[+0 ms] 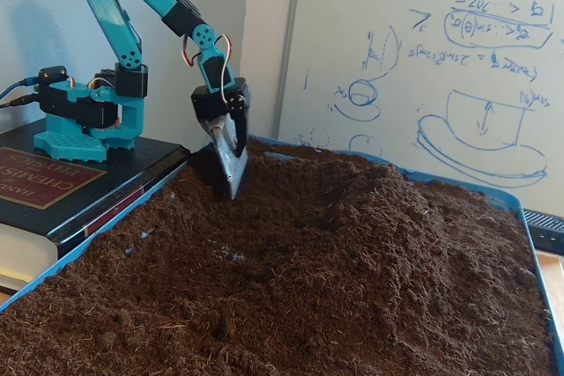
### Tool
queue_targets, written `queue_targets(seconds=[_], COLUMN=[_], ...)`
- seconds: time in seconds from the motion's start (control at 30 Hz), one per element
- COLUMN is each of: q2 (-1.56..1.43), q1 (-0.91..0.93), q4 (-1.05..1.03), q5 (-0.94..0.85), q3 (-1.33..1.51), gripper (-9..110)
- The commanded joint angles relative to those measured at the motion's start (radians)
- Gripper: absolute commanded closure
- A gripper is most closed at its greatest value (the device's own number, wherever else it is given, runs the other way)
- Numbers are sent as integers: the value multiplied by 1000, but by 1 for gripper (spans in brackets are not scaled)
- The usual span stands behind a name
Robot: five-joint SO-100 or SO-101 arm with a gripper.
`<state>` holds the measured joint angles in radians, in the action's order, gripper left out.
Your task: Build a berm.
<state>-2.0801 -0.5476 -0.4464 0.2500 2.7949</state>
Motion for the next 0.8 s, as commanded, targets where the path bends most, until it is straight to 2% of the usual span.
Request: queue_targets(seconds=[0.0, 0.3, 0.4, 0.77], q2=[6, 34, 137, 512], q1=[-12, 34, 58, 100], q4=[-91, -120, -120, -120], q5=[9, 9, 8, 9], q3=[-40, -112, -143, -597], gripper=[101, 101, 101, 101])
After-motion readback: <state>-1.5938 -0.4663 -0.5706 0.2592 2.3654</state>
